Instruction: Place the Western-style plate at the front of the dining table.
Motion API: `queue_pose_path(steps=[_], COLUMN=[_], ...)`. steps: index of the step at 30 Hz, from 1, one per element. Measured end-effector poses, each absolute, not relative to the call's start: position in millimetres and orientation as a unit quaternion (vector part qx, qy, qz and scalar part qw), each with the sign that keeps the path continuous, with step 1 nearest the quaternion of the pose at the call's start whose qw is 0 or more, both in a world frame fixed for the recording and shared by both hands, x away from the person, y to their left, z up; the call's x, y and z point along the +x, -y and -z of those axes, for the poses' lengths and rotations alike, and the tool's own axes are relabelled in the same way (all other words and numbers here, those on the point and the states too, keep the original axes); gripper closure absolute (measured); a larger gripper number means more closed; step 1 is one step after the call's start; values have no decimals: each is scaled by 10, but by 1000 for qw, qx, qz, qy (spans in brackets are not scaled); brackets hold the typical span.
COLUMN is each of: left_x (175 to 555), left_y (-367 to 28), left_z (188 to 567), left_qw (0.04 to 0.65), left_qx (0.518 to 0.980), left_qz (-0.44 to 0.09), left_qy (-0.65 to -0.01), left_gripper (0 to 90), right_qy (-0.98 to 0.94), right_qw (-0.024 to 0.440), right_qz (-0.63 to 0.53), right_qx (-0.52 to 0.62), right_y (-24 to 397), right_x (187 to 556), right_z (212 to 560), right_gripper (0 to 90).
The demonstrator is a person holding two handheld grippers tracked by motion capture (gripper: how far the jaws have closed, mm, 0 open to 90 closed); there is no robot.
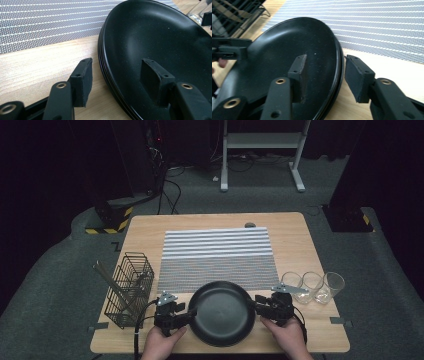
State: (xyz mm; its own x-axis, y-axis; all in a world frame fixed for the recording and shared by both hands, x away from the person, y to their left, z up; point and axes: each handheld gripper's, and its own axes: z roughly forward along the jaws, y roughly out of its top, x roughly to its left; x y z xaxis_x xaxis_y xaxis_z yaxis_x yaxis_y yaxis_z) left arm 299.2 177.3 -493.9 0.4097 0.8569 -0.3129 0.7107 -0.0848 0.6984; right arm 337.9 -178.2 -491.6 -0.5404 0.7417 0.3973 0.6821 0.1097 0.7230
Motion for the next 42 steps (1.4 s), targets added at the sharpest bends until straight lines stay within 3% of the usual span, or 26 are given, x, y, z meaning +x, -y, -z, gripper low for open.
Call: queue_pose_path(steps=[2,19,25,32,38,42], left_x=[3008,3014,3037,3029,3016,3016], left_y=[-1778,-1813,-1805,-1799,-1783,-1785], left_z=[4943,4972,4974,4971,4973,4984], left_qw=[410,413,405,401,393,397], left_qx=[731,737,739,743,752,748], left_qz=[-66,-82,-50,-55,-67,-65], left_qy=[-542,-529,-536,-533,-526,-528], left_gripper=[465,415,459,534,602,599], right_qy=[-742,-739,-734,-722,-719,-717], right_qw=[25,10,-5,-16,-22,-26], right_qz=[-466,-475,-484,-493,-487,-486], right_qx=[481,478,477,486,496,499], right_y=[1790,1795,1801,1838,1840,1834], right_x=[3382,3369,3376,3395,3408,3411], right_z=[4920,4929,4927,4929,4939,4942], right_gripper=[530,558,544,522,589,611])
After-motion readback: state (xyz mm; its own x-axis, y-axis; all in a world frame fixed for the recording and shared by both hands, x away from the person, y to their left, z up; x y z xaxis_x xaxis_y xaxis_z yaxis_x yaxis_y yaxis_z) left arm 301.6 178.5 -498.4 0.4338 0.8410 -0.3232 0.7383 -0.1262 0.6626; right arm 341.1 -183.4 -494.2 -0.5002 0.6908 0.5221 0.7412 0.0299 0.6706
